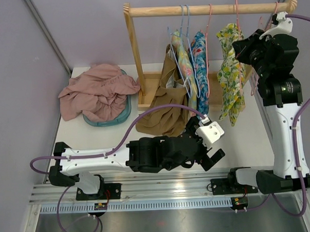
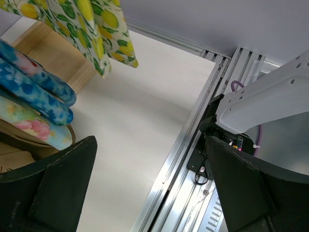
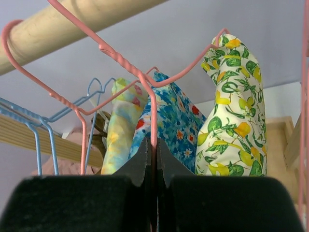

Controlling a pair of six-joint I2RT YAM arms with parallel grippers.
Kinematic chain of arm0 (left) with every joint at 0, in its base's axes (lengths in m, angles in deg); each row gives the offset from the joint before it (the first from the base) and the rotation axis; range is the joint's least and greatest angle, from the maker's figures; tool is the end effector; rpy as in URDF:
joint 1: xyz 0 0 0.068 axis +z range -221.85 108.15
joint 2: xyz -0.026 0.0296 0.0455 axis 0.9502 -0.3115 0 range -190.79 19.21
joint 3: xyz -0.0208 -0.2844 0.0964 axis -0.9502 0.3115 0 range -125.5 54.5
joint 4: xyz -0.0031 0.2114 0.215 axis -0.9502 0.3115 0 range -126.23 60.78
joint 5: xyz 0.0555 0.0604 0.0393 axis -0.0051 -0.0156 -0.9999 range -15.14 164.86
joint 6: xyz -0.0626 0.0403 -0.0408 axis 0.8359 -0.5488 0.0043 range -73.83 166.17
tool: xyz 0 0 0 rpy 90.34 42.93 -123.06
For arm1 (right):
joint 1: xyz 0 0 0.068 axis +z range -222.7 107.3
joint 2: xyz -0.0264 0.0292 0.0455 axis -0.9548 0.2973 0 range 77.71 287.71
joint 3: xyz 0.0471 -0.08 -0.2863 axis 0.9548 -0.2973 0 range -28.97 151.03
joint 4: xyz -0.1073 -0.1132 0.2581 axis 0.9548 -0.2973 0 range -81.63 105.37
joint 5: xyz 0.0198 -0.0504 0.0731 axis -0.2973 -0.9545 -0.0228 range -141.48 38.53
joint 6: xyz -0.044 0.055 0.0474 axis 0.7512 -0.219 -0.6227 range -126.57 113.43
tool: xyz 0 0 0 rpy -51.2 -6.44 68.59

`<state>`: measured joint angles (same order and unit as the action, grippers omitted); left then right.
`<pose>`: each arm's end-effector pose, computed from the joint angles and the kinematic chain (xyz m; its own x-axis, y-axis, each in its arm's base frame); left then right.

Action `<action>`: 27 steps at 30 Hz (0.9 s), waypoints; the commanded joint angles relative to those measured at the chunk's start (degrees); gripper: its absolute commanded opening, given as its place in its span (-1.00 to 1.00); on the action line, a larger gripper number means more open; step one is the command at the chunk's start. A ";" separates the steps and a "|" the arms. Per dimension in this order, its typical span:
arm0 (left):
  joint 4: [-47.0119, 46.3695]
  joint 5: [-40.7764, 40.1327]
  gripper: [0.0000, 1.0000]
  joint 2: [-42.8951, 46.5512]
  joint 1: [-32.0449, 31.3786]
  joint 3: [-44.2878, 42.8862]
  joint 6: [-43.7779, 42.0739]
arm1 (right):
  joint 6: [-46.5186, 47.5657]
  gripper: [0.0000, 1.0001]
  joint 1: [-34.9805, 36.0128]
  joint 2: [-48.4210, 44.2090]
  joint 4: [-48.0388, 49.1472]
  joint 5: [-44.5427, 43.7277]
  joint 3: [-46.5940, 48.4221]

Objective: Remove the skirt from the hanger

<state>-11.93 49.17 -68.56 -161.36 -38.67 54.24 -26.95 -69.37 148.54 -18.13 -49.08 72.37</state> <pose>0.0360 -0.4224 0.4474 -0.1289 0.2620 -0.9564 0.8883 0.4591 0.0061 0.2887 0.0200 0.5802 -0.0836 0.3436 -0.9354 -0.0755 0.9338 0.3498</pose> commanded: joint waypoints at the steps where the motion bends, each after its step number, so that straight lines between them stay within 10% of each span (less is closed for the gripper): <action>1: -3.38 -2.61 0.98 2.86 -0.31 2.10 1.15 | -1.42 -1.00 0.27 1.24 15.82 -0.81 5.44; 12: -5.48 -4.98 0.98 5.06 -0.22 7.30 0.98 | -2.99 -1.00 0.18 4.32 23.74 -0.28 4.05; 27: -15.24 -3.93 0.98 4.80 -0.22 7.04 -3.24 | -10.55 -1.00 0.18 -18.96 15.57 3.14 -11.51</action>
<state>-20.56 44.38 -64.40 -161.45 -30.47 51.75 -35.37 -69.37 133.10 -5.80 -47.35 60.89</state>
